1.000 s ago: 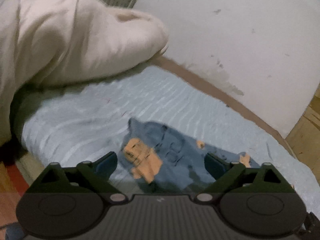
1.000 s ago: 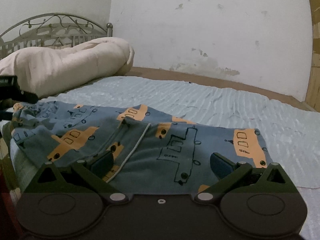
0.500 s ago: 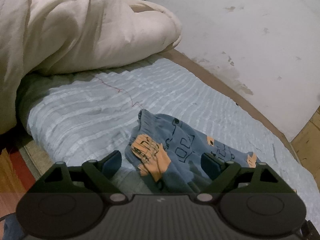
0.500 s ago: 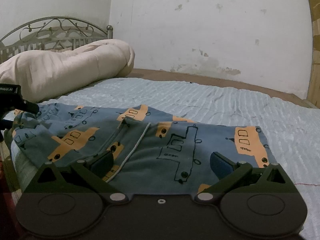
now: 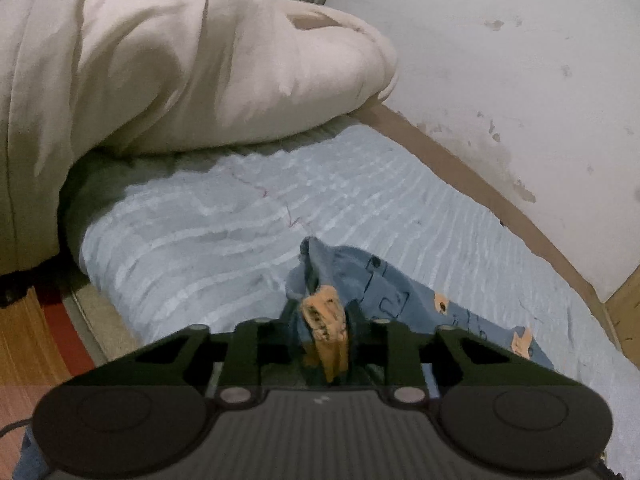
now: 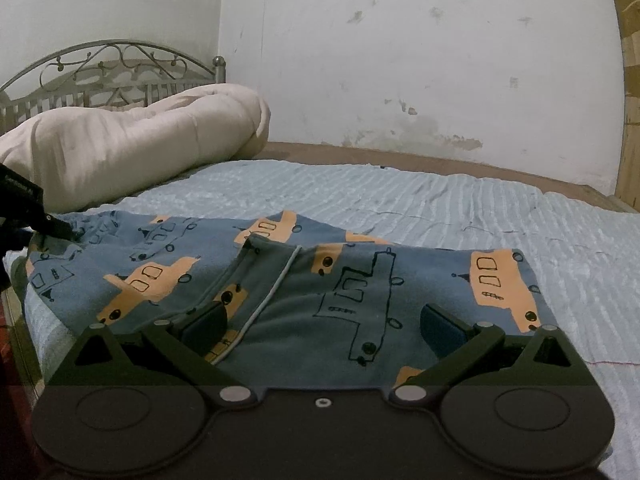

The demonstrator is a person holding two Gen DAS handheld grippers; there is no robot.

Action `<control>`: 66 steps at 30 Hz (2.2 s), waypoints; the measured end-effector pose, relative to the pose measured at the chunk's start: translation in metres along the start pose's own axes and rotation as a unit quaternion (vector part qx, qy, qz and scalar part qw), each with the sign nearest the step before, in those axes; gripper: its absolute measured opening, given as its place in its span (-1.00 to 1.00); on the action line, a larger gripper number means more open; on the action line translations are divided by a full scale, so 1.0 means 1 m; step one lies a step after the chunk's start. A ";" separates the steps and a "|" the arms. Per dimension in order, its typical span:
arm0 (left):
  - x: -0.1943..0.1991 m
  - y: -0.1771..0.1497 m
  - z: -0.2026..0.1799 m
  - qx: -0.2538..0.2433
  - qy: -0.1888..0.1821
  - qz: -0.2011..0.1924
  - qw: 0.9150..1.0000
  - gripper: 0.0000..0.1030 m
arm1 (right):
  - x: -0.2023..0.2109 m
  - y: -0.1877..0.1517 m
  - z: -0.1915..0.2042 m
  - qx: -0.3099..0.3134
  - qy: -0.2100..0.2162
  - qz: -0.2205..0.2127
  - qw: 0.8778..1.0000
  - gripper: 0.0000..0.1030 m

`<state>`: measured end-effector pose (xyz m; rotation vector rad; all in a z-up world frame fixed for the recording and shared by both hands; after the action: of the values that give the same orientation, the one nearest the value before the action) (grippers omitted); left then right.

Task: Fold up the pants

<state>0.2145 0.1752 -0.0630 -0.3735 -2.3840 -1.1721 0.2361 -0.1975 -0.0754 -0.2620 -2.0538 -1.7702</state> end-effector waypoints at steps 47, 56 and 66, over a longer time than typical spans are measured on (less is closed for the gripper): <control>-0.018 -0.171 -0.296 -0.400 -0.253 0.107 0.875 0.27 | 0.075 -0.037 -0.151 -0.058 -0.197 0.003 0.979 0.99; 0.004 -0.178 -0.262 -0.450 -0.234 0.124 0.853 0.53 | 0.073 -0.040 -0.154 -0.075 -0.178 0.003 0.981 0.99; 0.009 -0.187 -0.256 -0.467 -0.242 0.145 0.838 -0.13 | 0.032 0.016 -0.153 -0.146 0.014 0.006 0.989 0.78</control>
<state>0.1980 -0.1411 -0.0480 -1.4254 -1.7887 -2.2125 0.2424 -0.3479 -0.0308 -0.3324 -1.7654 -2.0523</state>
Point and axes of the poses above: each gripper's, at about its wrist camera, not at the fingertips, and x roughly against the way its jaws point, z to its left, y to its top, the point moved 4 cm from there along -x, roughly the way its jaws point, and after that the axes turned 12 degrees about -y, right-handed, at the moved point
